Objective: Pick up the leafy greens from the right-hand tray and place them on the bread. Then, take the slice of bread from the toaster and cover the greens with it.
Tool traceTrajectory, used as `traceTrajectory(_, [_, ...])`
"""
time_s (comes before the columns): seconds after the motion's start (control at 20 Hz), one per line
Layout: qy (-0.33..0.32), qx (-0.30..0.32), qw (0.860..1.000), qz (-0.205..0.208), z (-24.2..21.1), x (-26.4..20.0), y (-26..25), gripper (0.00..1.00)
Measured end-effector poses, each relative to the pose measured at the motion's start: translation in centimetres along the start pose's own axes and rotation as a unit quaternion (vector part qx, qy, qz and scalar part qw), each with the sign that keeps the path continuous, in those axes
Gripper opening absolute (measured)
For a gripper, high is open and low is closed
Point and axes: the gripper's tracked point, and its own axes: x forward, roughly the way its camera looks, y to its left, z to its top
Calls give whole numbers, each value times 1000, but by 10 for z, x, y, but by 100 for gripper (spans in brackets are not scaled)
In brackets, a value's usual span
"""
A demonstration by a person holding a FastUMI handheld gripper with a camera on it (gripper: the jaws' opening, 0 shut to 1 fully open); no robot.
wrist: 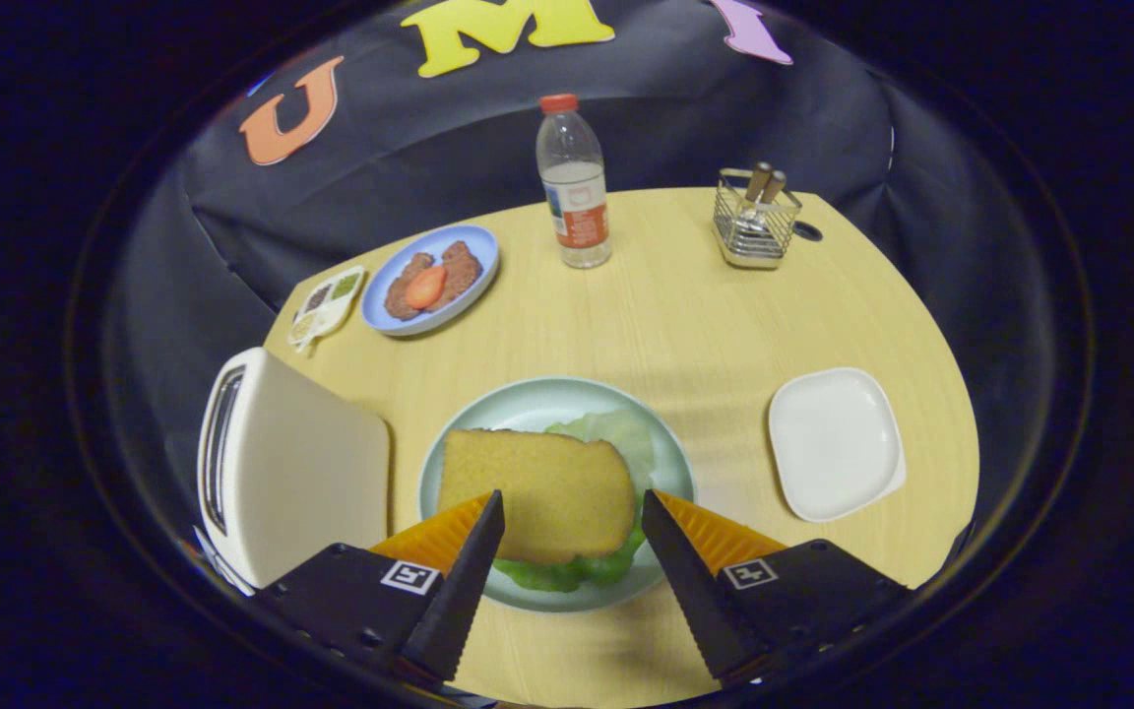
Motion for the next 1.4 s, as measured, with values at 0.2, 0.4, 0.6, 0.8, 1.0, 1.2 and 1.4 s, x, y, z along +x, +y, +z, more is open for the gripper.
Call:
traceTrajectory(0.2, [-50,-37,998,21,11,-51,20,96])
traceTrajectory(0.4, [-118,-50,991,34,25,-106,30,97])
traceTrajectory(0.6, [-191,-55,980,17,35,-165,27,97])
traceTrajectory(0.8, [-274,-43,961,-4,52,-227,21,96])
traceTrajectory(1.0, [-364,-74,928,-32,70,-286,22,96])
traceTrajectory(1.2, [-441,-92,892,-35,72,-344,38,96])
traceTrajectory(1.4, [-475,-123,871,-28,62,-383,55,96])
